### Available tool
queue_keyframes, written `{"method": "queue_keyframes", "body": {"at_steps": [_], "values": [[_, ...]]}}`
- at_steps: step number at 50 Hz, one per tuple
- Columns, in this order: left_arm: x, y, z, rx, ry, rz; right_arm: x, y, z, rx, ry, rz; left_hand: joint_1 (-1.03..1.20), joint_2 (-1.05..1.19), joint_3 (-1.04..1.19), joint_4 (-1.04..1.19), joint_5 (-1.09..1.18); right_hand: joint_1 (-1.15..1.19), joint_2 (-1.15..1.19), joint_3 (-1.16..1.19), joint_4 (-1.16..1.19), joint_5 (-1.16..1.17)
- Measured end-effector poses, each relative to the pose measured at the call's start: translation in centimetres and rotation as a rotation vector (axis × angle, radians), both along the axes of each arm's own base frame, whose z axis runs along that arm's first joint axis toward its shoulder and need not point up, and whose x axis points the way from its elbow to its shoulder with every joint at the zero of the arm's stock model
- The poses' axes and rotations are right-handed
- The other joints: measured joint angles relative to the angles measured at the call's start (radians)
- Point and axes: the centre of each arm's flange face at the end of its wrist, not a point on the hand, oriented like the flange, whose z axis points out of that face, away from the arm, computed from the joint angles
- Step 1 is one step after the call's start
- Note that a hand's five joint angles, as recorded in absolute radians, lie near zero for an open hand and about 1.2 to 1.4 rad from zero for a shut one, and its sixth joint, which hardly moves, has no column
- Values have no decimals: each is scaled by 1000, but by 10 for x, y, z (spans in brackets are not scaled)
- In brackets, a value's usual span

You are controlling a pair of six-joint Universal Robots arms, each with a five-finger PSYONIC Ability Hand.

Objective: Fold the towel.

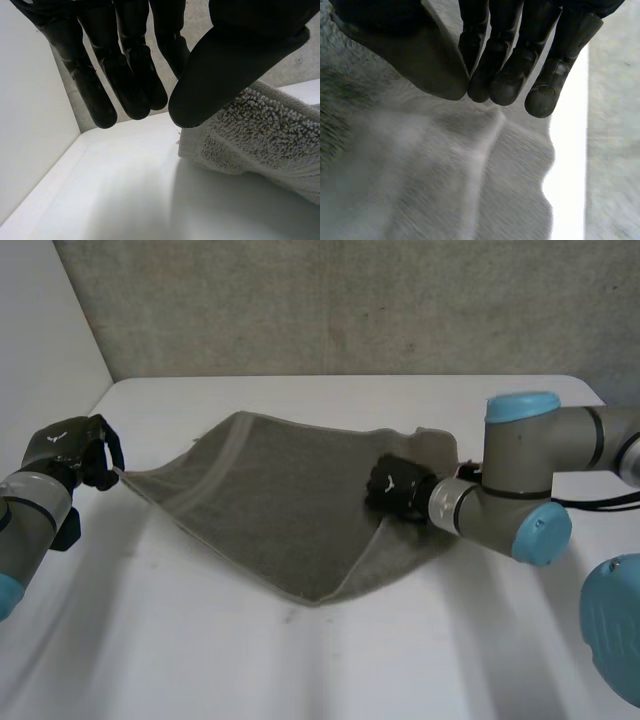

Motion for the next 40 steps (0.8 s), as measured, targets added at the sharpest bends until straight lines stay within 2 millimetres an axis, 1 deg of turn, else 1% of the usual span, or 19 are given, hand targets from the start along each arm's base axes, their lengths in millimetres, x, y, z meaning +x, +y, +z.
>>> {"method": "queue_keyframes", "body": {"at_steps": [1,4,6,7,11,12,15,16,18,20,22,24,27,28,30,32,34,37,40], "values": [[0,0,0,0,0,0,0,-1,3,-8,-6,-9,0,0,0,0,0,0,0,0,0,0],[0,0,0,0,0,-1,-2,-7,26,-41,-59,-65,0,0,0,0,0,0,0,0,0,0],[0,0,0,0,-1,-2,-8,-10,48,-50,-121,-117,0,0,0,0,0,0,0,0,0,0],[-1,0,0,1,-1,-2,-10,-10,54,-52,-138,-131,0,0,0,0,0,0,0,0,0,0],[-2,2,2,-3,-3,-7,-31,-8,97,-48,-262,-228,0,0,0,0,0,0,0,0,0,0],[-2,2,3,-5,-3,-8,-34,-7,102,-47,-276,-242,0,0,0,0,0,0,0,0,0,0],[-2,6,13,-30,-3,-9,-58,2,128,-51,-344,-320,0,0,0,0,0,0,0,0,0,0],[-2,7,15,-33,-3,-9,-61,3,130,-51,-350,-331,0,0,0,0,0,0,0,0,0,0],[-2,11,24,-54,-3,-11,-79,10,139,-48,-371,-390,0,0,0,0,0,0,0,0,0,0],[-2,16,32,-71,-2,-16,-91,16,141,-39,-376,-432,0,0,0,0,0,0,0,0,0,0],[-3,26,44,-93,0,-28,-107,28,141,-20,-372,-486,0,0,0,0,0,0,0,0,0,0],[-3,33,52,-107,1,-36,-115,37,140,-9,-367,-513,0,0,0,0,0,0,0,0,0,0],[-3,50,67,-138,3,-58,-130,60,142,2,-358,-552,0,0,0,0,0,0,0,0,0,0],[-3,55,70,-143,4,-62,-132,65,143,3,-357,-557,0,0,0,0,0,0,0,0,0,0],[-3,69,79,-158,4,-71,-141,84,147,2,-355,-577,0,0,0,0,0,0,0,0,0,0],[-3,77,82,-162,4,-75,-145,92,149,-2,-356,-583,-1,0,0,0,0,0,0,0,0,0],[-2,92,87,-165,0,-79,-152,108,155,-6,-359,-594,-1,0,0,0,0,0,0,0,0,1],[-1,106,89,-161,-13,-81,-157,121,160,-8,-364,-594,-1,0,0,0,0,0,0,0,0,1],[0,114,89,-157,-32,-82,-159,126,164,-4,-366,-586,-1,0,0,0,0,0,0,0,0,1]]}}
